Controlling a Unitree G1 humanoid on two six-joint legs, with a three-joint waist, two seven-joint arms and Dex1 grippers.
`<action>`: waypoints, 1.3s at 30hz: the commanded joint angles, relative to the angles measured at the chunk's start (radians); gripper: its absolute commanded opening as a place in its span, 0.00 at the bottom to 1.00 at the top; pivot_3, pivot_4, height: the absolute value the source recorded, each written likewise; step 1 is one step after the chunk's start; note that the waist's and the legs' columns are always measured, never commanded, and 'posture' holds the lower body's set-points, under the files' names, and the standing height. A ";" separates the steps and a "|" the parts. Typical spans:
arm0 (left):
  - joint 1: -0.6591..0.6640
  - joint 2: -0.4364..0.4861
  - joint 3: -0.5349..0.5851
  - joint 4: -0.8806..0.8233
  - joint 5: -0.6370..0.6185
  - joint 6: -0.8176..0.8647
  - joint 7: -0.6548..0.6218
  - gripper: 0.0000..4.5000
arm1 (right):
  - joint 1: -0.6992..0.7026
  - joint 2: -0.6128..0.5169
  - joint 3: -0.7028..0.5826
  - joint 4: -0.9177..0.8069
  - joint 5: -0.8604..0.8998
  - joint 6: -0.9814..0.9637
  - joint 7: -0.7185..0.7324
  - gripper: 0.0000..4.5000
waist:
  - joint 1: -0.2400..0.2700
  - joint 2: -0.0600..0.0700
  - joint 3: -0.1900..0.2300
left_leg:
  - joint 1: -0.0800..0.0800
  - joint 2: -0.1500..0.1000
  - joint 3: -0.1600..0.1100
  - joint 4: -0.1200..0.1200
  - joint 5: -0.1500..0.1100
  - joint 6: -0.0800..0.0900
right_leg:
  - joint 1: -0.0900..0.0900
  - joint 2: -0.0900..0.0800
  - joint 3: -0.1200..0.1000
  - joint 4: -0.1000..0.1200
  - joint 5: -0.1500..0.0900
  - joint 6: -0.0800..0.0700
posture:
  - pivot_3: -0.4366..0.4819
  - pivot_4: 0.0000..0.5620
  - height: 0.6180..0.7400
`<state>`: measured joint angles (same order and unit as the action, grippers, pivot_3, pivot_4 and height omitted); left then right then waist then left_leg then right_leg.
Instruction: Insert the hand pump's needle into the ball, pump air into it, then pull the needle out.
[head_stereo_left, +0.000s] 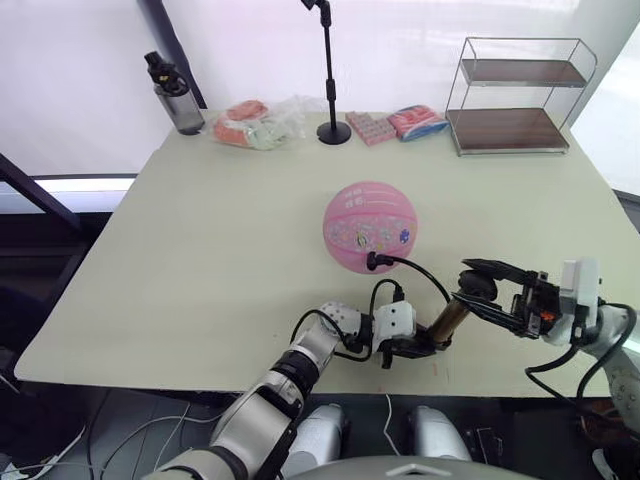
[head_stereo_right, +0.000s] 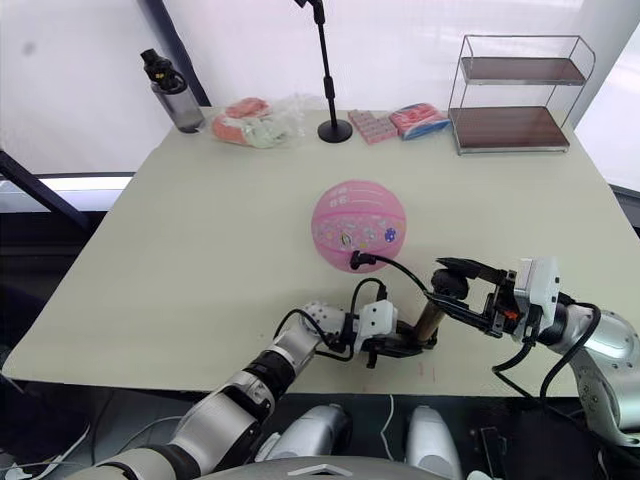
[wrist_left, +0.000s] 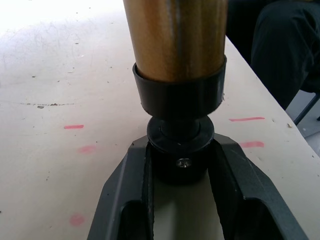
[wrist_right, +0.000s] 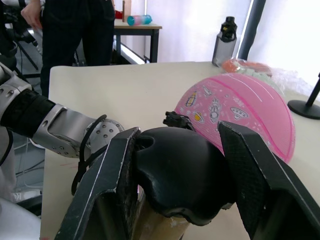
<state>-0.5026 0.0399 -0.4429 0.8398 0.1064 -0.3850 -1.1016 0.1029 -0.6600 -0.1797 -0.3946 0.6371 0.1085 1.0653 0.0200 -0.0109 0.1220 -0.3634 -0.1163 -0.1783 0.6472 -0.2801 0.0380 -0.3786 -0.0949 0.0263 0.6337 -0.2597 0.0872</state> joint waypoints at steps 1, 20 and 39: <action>0.022 0.026 -0.018 0.057 0.036 0.030 0.005 0.24 | -0.034 -0.050 -0.075 -0.108 0.164 0.097 0.002 0.47 | 0.000 0.004 0.005 | -0.001 -0.001 0.000 0.000 0.000 0.000 | 0.000 -0.001 0.000 0.000 0.000 0.000 | 0.48 0.27 0.96; 0.024 0.026 -0.018 0.055 0.028 0.038 -0.002 0.24 | -0.267 -0.178 -0.288 -0.136 0.351 0.254 -0.073 0.47 | -0.001 0.003 0.013 | -0.002 -0.002 0.000 0.002 0.000 0.000 | 0.000 -0.003 -0.001 0.002 0.000 0.001 | 0.48 0.27 0.96; 0.025 0.019 -0.016 0.054 0.021 0.047 -0.004 0.24 | -0.212 -0.138 -0.285 -0.219 0.429 0.341 -0.151 0.47 | 0.000 0.003 0.014 | -0.003 -0.002 0.000 0.003 0.000 0.000 | -0.001 -0.004 -0.001 0.002 0.000 0.000 | 0.48 0.27 0.96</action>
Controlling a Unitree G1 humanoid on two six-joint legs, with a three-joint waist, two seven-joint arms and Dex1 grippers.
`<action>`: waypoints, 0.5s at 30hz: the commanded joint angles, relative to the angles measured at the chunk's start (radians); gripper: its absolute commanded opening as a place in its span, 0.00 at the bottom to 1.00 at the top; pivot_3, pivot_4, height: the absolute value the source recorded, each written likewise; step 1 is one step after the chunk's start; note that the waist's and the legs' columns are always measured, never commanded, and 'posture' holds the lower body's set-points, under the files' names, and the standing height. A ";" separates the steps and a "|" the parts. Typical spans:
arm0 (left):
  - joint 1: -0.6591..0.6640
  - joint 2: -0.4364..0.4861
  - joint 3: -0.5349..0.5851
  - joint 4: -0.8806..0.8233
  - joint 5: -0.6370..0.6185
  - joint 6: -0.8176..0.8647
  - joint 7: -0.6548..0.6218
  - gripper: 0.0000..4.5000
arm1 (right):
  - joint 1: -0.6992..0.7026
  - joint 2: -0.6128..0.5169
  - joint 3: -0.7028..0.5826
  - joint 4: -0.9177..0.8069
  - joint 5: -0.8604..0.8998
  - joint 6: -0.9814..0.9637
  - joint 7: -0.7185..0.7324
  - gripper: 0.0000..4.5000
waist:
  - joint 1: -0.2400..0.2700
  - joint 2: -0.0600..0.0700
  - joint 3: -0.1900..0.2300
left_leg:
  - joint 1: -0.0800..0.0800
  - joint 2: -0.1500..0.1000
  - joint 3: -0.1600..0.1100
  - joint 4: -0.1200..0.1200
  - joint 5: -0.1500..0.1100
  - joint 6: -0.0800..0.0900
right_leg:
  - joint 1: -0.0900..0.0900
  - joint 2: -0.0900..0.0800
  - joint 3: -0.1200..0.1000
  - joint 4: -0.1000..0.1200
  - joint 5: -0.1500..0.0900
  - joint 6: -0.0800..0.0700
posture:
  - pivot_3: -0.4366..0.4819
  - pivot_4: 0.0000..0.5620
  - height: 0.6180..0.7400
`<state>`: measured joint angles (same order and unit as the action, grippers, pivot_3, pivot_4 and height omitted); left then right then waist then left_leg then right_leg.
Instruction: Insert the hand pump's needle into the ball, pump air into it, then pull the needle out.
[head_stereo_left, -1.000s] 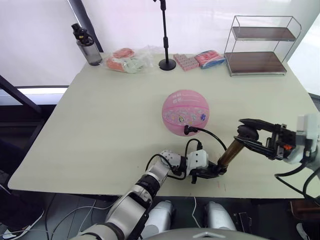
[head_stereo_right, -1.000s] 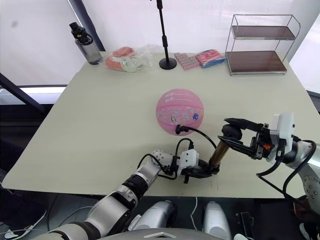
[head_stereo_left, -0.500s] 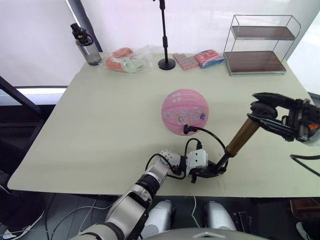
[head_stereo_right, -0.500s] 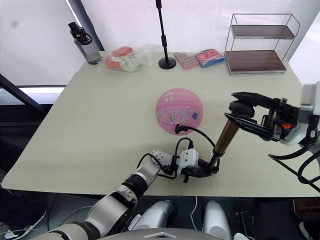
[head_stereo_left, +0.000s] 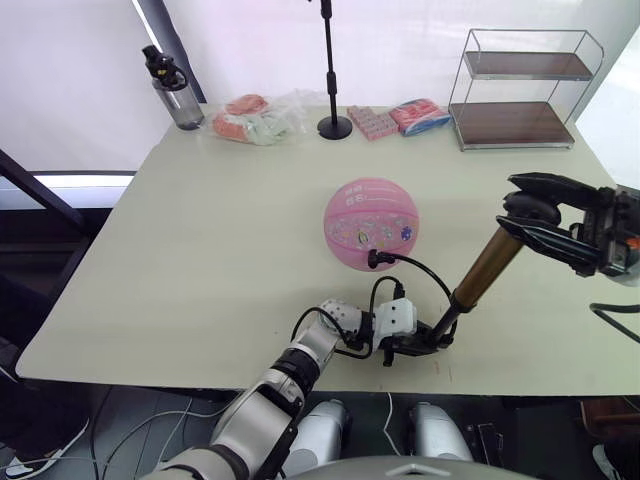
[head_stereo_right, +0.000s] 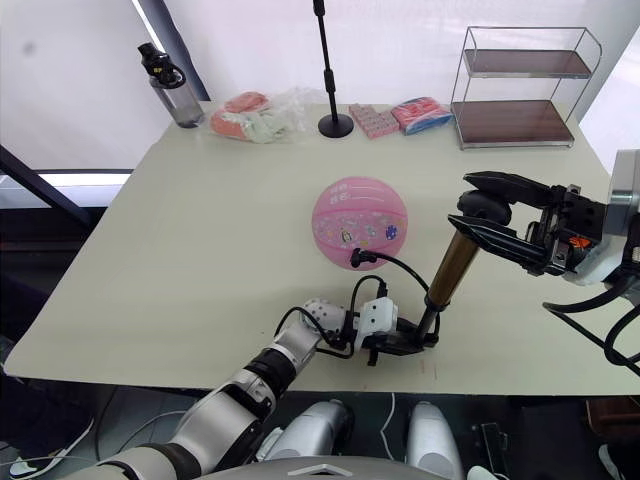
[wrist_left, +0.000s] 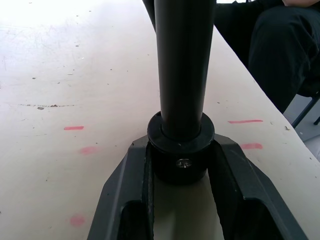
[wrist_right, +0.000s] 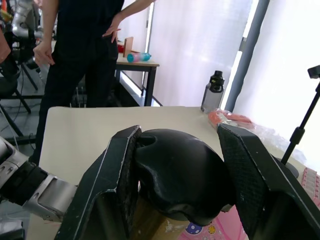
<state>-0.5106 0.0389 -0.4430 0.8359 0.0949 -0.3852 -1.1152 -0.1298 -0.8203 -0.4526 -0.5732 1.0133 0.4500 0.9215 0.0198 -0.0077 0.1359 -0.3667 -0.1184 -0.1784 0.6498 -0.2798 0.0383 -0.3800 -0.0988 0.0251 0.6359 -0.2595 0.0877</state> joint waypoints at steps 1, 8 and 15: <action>0.034 0.020 -0.015 0.056 0.032 0.048 0.010 0.24 | 0.030 0.032 -0.009 -0.044 0.055 0.001 -0.014 0.47 | 0.000 0.000 0.000 | 0.000 0.000 0.000 0.000 0.000 0.000 | 0.000 0.000 0.000 0.000 0.000 0.000 | 0.48 0.27 0.96; 0.039 0.022 -0.012 0.051 0.032 0.051 0.014 0.24 | 0.146 0.053 0.028 -0.056 0.013 -0.003 0.024 0.47 | -0.004 0.000 -0.001 | 0.003 0.000 0.000 0.000 0.000 0.000 | 0.001 0.000 0.000 0.000 0.000 0.000 | 0.48 0.27 0.96; 0.046 0.025 -0.010 0.052 0.032 0.049 0.017 0.24 | 0.222 0.072 0.081 -0.034 -0.065 -0.074 0.087 0.47 | -0.005 -0.005 -0.011 | 0.005 0.001 0.000 -0.001 0.000 0.000 | 0.002 0.002 0.000 0.000 0.000 0.000 | 0.48 0.27 0.96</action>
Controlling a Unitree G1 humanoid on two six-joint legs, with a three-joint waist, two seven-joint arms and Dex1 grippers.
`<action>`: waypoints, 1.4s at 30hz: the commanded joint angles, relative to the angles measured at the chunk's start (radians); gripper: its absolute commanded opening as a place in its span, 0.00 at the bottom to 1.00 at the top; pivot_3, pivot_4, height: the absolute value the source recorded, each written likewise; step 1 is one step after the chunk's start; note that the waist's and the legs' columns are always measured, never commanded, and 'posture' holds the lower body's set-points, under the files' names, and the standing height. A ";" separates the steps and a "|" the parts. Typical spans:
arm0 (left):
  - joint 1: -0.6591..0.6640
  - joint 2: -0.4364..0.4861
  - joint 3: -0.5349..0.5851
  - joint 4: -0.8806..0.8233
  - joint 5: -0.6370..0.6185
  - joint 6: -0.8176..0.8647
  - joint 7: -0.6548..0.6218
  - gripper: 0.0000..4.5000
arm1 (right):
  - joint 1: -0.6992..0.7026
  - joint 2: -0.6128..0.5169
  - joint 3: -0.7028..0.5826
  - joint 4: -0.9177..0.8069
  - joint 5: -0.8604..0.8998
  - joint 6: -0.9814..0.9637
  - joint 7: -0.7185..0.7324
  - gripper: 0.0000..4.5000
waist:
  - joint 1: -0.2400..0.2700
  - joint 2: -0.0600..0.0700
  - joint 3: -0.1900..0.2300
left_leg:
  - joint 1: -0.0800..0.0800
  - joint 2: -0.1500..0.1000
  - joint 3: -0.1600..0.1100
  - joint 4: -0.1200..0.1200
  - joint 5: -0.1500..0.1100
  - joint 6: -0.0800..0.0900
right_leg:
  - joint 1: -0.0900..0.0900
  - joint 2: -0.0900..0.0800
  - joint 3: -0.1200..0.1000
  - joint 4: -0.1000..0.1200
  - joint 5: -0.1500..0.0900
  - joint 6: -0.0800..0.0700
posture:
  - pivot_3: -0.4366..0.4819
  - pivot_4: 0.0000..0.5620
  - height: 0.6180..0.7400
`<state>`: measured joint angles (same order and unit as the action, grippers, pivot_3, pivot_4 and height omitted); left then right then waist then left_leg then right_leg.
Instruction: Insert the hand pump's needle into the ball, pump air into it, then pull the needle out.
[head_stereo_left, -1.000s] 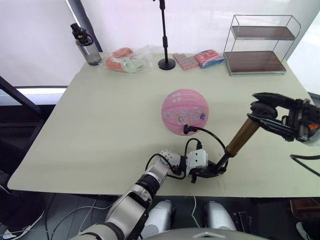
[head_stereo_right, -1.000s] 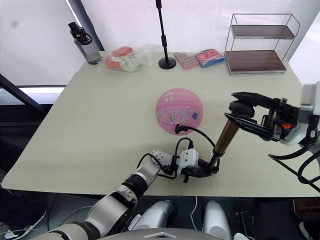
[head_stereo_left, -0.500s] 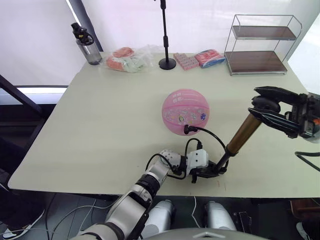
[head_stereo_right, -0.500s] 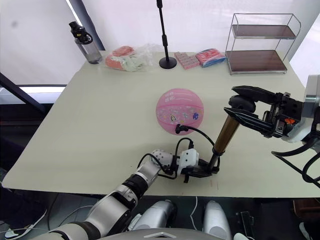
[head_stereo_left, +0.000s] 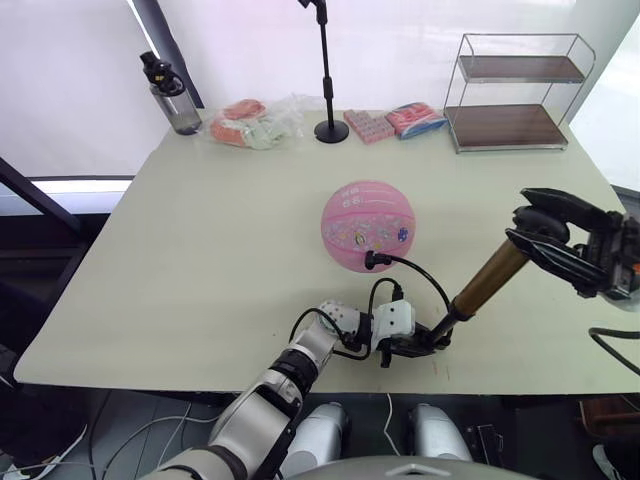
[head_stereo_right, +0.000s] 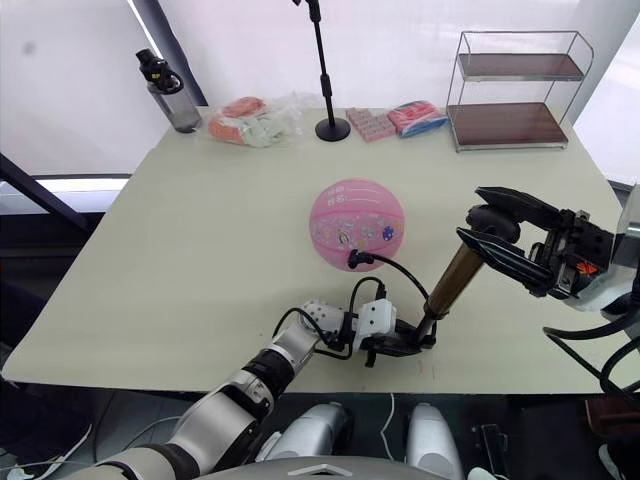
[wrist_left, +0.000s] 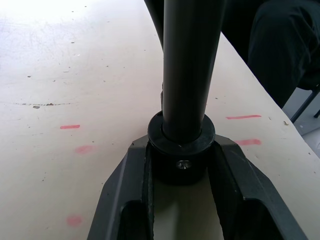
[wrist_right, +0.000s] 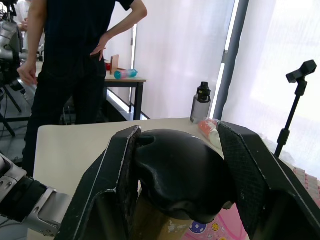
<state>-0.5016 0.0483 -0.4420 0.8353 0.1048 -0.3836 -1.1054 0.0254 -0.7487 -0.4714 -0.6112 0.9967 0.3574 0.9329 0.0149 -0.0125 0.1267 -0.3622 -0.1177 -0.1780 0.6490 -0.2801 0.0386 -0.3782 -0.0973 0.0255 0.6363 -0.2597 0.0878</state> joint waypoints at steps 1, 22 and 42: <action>0.037 0.015 -0.011 0.054 0.023 0.047 0.007 0.24 | 0.078 0.004 0.116 0.004 -0.071 0.001 0.088 0.47 | 0.000 -0.002 -0.004 | 0.000 0.000 0.000 0.000 0.000 0.000 | 0.000 0.000 0.000 0.000 0.000 0.000 | 0.48 0.27 0.96; 0.022 0.011 -0.005 0.070 0.028 0.043 0.011 0.24 | 0.217 0.168 0.333 0.137 -0.336 -0.310 0.157 0.47 | 0.001 -0.006 -0.011 | 0.001 0.001 -0.001 -0.001 0.000 0.000 | 0.001 0.002 0.000 0.000 0.000 0.000 | 0.48 0.27 0.96; 0.024 0.018 -0.008 0.062 0.035 0.039 0.013 0.24 | 0.232 0.236 0.453 0.323 -0.435 -0.404 0.223 0.47 | 0.001 -0.005 -0.011 | 0.001 0.001 -0.001 -0.001 0.000 0.000 | 0.001 0.002 0.000 0.000 0.000 0.000 | 0.48 0.27 0.96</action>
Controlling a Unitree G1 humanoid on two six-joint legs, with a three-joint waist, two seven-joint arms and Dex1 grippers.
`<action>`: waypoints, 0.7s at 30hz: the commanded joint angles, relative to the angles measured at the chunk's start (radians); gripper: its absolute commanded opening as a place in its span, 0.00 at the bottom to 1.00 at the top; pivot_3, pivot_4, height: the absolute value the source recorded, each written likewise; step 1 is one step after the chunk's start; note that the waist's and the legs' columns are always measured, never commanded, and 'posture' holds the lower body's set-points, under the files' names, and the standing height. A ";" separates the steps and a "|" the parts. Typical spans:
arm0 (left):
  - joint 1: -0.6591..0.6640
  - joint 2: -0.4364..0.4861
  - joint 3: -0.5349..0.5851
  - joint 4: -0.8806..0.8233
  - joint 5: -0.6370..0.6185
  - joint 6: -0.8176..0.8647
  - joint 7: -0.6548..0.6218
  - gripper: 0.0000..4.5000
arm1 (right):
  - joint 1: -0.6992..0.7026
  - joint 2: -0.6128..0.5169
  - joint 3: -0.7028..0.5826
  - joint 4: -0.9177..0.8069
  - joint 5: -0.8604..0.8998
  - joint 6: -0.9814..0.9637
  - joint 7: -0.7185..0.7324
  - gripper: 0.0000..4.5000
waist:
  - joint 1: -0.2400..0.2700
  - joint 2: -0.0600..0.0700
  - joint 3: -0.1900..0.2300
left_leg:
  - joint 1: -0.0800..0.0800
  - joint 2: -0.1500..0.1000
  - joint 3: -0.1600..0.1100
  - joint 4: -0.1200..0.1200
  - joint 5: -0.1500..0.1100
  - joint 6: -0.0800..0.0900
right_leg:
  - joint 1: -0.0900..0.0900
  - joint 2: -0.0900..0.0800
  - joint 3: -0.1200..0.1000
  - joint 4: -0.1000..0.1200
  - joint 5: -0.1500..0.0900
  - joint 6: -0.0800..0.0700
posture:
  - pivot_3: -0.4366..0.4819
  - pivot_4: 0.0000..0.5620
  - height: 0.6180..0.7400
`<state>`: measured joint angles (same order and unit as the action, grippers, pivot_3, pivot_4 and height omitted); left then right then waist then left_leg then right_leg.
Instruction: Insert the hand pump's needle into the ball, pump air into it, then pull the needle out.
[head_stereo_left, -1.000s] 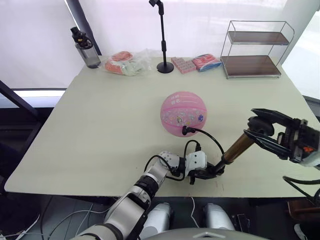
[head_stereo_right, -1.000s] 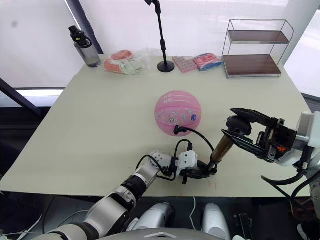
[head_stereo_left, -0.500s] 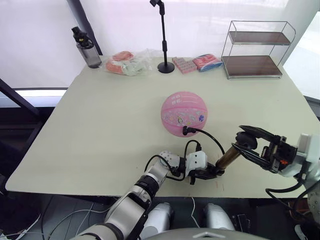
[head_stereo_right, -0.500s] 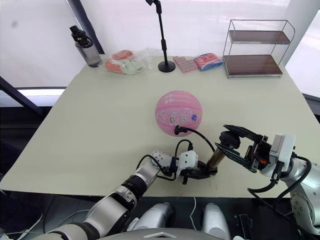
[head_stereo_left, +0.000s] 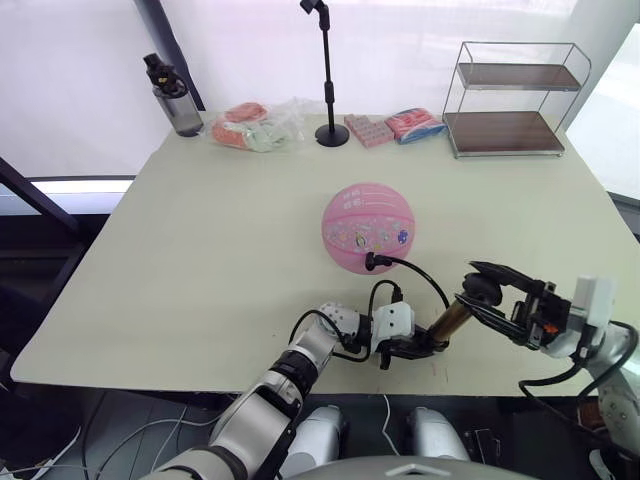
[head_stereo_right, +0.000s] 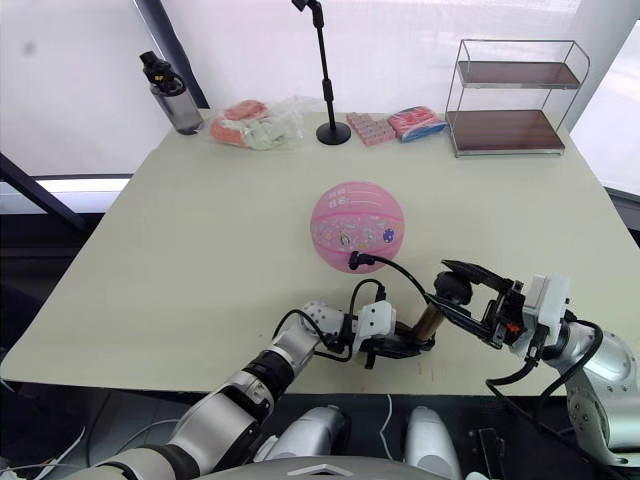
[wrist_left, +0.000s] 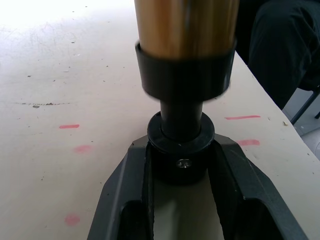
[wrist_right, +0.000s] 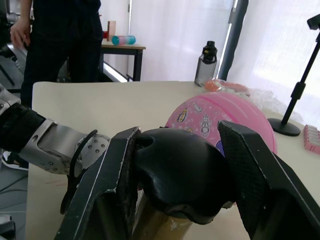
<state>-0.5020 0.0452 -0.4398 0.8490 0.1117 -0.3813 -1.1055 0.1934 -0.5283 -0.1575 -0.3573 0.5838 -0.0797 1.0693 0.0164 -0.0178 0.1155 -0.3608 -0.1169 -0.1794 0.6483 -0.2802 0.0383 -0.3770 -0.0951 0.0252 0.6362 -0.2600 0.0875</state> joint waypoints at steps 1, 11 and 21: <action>0.024 0.021 -0.011 0.048 0.028 0.037 0.012 0.24 | 0.063 0.020 0.145 0.082 -0.029 0.023 0.091 0.47 | 0.000 0.000 0.000 | 0.000 0.000 0.000 0.000 0.000 0.000 | 0.000 0.000 0.000 0.000 0.000 0.000 | 0.48 0.27 0.96; 0.024 0.024 -0.011 0.046 0.026 0.039 0.008 0.24 | 0.064 0.038 0.181 0.182 -0.080 -0.067 0.123 0.47 | 0.000 0.000 -0.001 | 0.000 0.000 0.000 0.000 0.000 0.000 | 0.000 0.000 0.000 0.000 0.000 0.000 | 0.48 0.27 0.96; 0.028 0.024 -0.010 0.039 0.023 0.044 0.009 0.24 | 0.062 0.036 0.197 0.221 -0.098 -0.129 0.127 0.47 | 0.000 -0.003 -0.005 | 0.001 0.000 0.000 0.000 0.000 0.000 | 0.000 0.001 0.000 0.000 0.000 0.000 | 0.48 0.27 0.96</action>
<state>-0.4977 0.0493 -0.4408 0.8479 0.1107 -0.3792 -1.1049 0.1925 -0.4931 -0.0919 -0.2229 0.5386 -0.2592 1.1116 0.0159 -0.0209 0.1106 -0.3602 -0.1167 -0.1799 0.6479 -0.2802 0.0382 -0.3768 -0.0944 0.0252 0.6362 -0.2601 0.0874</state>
